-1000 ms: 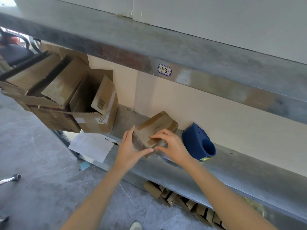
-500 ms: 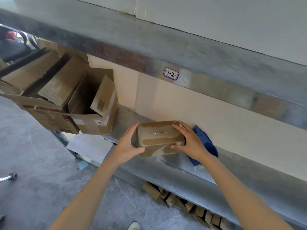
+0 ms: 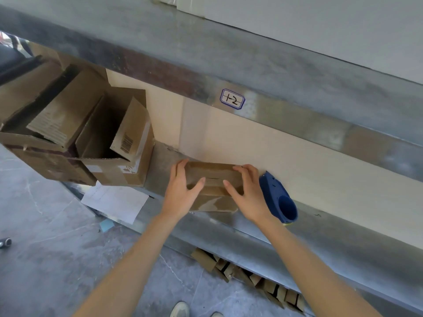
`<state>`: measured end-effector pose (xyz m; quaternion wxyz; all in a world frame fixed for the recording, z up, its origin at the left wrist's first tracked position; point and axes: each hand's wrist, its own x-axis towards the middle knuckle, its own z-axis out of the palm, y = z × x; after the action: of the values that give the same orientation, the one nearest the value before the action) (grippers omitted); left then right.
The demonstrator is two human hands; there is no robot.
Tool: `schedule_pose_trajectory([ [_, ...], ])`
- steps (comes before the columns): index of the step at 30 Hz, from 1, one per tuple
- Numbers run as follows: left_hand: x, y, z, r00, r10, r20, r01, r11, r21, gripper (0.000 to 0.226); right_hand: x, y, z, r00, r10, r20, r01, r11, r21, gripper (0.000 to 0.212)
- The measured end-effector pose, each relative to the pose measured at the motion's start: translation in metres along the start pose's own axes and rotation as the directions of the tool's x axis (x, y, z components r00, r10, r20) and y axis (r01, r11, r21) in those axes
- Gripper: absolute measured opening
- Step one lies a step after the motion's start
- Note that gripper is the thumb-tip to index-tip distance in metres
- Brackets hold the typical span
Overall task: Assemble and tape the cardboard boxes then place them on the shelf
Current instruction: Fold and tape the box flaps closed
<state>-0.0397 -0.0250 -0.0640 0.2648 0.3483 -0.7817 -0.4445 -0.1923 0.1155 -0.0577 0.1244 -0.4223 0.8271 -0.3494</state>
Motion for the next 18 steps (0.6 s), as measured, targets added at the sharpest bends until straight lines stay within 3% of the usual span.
schedule_pose_trajectory([
  [5, 0.011, -0.007, 0.01, 0.993, 0.08, -0.086, -0.079, 0.997, 0.014, 0.057, 0.009, 0.003, 0.009, 0.999, -0.051, -0.014, 0.052, 0.997, 0.052, 0.055],
  [9, 0.015, -0.01, 0.017, 0.982, 0.132, -0.136, -0.131, 0.991, 0.011, 0.056, 0.021, 0.004, 0.008, 0.996, -0.071, -0.063, 0.068, 0.997, -0.046, 0.053],
  [13, 0.018, -0.011, 0.02, 0.969, 0.208, -0.135, -0.197, 0.976, 0.089, 0.042, 0.025, 0.008, 0.012, 0.995, -0.08, -0.057, 0.076, 0.995, -0.07, 0.055],
  [18, 0.018, -0.011, 0.023, 0.967, 0.196, -0.166, -0.191, 0.981, 0.043, 0.043, 0.026, 0.009, 0.014, 0.994, -0.091, -0.061, 0.086, 0.993, -0.079, 0.059],
])
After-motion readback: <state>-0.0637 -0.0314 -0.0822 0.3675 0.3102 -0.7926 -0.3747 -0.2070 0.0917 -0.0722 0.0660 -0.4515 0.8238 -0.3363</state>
